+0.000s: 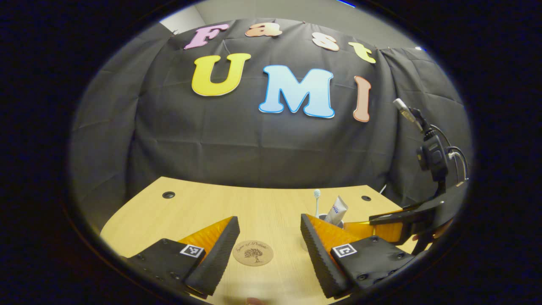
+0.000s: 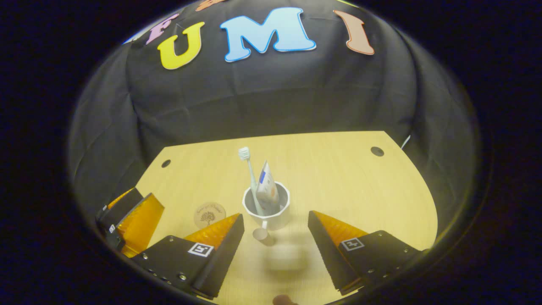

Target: Put the toothbrush and toothpaste on the desktop into the cup, then pick up the cup and place it on the coaster on the desktop.

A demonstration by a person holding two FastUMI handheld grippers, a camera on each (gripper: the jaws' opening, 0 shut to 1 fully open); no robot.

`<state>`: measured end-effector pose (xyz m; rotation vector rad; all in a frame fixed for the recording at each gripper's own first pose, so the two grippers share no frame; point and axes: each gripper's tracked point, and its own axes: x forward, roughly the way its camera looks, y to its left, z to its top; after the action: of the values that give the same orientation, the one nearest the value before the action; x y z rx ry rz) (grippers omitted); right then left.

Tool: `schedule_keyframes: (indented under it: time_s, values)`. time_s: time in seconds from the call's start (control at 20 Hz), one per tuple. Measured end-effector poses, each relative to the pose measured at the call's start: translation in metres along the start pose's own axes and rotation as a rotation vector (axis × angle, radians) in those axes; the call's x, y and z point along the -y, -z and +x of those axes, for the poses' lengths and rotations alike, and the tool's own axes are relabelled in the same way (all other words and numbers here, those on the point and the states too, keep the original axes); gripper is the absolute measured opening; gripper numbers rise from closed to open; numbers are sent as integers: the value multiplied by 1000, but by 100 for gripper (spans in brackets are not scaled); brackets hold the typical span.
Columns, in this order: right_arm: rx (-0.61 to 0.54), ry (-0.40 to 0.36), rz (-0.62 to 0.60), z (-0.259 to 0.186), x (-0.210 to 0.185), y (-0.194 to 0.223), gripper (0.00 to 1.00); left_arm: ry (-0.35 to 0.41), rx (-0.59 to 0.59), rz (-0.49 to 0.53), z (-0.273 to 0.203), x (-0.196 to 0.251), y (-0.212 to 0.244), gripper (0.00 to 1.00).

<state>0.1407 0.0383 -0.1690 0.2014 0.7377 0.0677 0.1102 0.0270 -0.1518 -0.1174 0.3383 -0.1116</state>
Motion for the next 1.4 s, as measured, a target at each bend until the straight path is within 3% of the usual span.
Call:
schedule_keyframes:
  time_s: [0.05,0.1,0.2,0.25,0.35,0.4,0.9,1.05,1.1,1.15,1.25,1.35,1.4]
  values:
    - [-39,6,2,6,-1,5,93,0,-3,-3,-2,-2,0,94]
    - [-75,3,7,11,-4,8,94,0,-7,-5,-4,-4,0,89]
    - [-130,-6,18,21,-10,15,93,1,-20,-13,-4,-6,4,94]
    - [-159,-5,20,26,-10,19,93,2,-26,-18,-3,-7,5,89]
    - [-207,5,21,35,-12,25,94,3,-36,-26,-3,-8,8,89]
    - [-228,9,21,39,-12,27,94,4,-41,-29,-3,-9,10,94]
    - [-421,47,3,70,-15,44,92,-6,-99,-71,2,-21,31,94]
    - [-461,58,-14,77,-15,50,86,-4,-108,-79,3,-22,34,94]
    - [-467,58,-13,80,-16,51,78,-5,-108,-81,2,-22,34,94]
    - [-475,62,-11,80,-15,52,82,-5,-109,-81,3,-23,35,94]
    - [-488,60,-3,83,-15,55,69,-8,-112,-83,3,-25,36,94]
    - [-497,69,-5,86,-12,58,68,-11,-114,-87,1,-26,37,94]
    - [-500,68,-6,85,-11,57,59,-13,-117,-89,2,-27,38,94]
